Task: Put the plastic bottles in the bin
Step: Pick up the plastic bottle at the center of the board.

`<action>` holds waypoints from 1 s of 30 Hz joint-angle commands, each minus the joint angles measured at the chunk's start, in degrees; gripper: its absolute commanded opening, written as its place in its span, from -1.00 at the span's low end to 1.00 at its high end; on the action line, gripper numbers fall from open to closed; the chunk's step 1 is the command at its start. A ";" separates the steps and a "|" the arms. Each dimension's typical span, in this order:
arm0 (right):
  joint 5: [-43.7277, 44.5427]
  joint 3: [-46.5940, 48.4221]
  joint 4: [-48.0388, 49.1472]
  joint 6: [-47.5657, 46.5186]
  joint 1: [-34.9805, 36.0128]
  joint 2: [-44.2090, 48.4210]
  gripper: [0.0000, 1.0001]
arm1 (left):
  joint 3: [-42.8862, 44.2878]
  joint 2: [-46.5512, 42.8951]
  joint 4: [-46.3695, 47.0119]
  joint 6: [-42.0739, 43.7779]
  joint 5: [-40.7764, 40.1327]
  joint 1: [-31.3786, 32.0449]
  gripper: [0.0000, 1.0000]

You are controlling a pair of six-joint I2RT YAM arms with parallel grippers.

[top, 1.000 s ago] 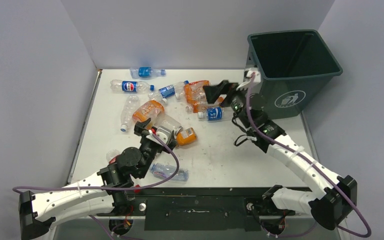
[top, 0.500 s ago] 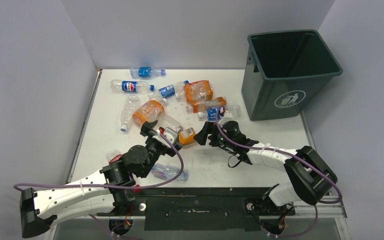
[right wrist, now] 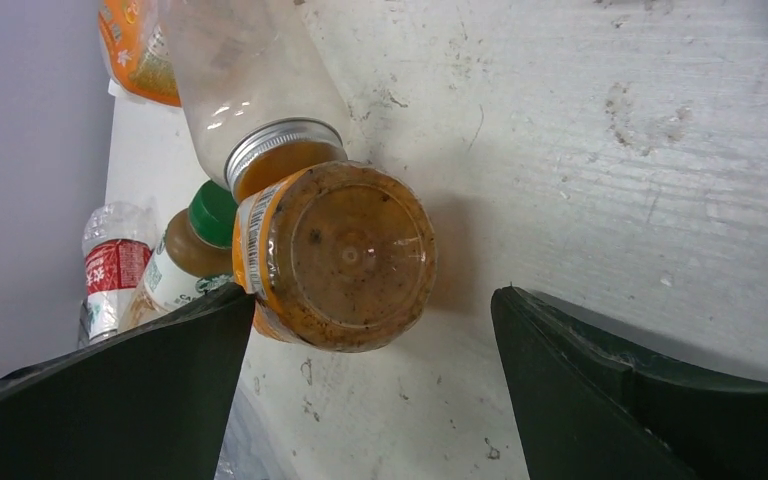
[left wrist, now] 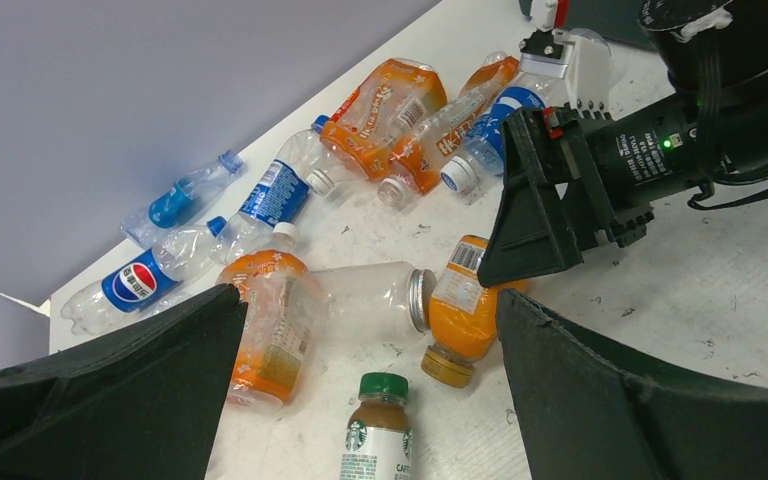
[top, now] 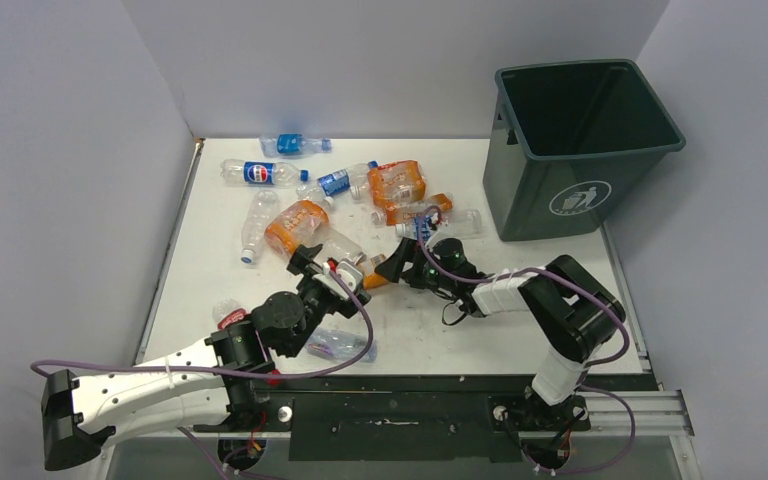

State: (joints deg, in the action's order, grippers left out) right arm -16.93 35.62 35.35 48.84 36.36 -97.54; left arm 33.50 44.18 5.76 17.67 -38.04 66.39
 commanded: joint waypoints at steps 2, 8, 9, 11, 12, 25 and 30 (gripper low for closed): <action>-3.61 3.82 7.15 1.66 -0.38 -3.15 0.88 | 1.92 -0.15 0.93 0.34 1.03 0.67 0.92; -6.13 4.30 11.49 3.89 -0.48 -6.85 0.77 | 2.01 0.09 0.74 0.61 0.89 1.17 0.93; -6.44 4.14 12.78 4.37 -0.50 -7.55 0.70 | 2.01 0.11 0.74 0.61 0.91 1.19 0.92; -6.84 3.61 15.07 5.35 -0.49 -8.35 0.55 | 2.01 0.03 0.72 0.61 0.87 1.35 0.92; -7.00 3.25 16.14 5.85 -0.51 -8.65 0.44 | 2.01 0.07 0.74 0.61 0.84 1.41 0.92; -4.79 -2.80 20.46 5.24 -0.93 0.72 -0.37 | 1.81 -1.38 2.07 -0.19 -0.16 1.81 0.92; -2.38 -6.13 14.62 -1.85 -0.99 17.09 -0.44 | 0.39 -6.99 6.66 -6.08 0.83 1.65 0.92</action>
State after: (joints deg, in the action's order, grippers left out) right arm -21.54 30.04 48.14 52.95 35.68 -93.17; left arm 33.43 42.24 6.13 17.12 -37.58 67.83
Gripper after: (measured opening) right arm 0.570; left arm 0.961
